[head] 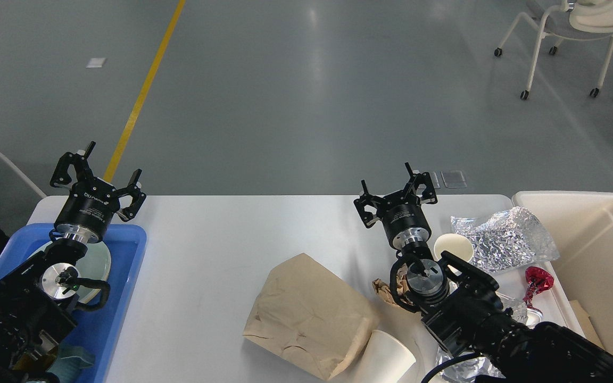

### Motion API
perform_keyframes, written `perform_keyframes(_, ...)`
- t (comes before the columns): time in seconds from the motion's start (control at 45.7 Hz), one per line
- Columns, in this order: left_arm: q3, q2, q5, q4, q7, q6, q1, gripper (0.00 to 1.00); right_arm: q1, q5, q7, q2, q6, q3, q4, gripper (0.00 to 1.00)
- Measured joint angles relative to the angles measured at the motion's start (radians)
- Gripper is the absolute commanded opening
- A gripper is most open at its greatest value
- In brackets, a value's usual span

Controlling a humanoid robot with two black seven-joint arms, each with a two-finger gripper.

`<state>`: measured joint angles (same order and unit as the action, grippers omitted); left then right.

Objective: Tidy desktop
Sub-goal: 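Release the plate and raise the left gripper above the tray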

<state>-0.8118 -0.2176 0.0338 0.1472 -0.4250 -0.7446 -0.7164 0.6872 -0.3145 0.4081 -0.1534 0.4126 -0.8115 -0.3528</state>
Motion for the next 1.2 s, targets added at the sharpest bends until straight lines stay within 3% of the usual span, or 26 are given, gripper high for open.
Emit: perform_keyframes(1.204,-0.001,0.001,0.0,0.0,0.0,0.002,0.0,1.0,0.002,0.002,-0.006,-0.001,0.0,0.005,0.004,1.0)
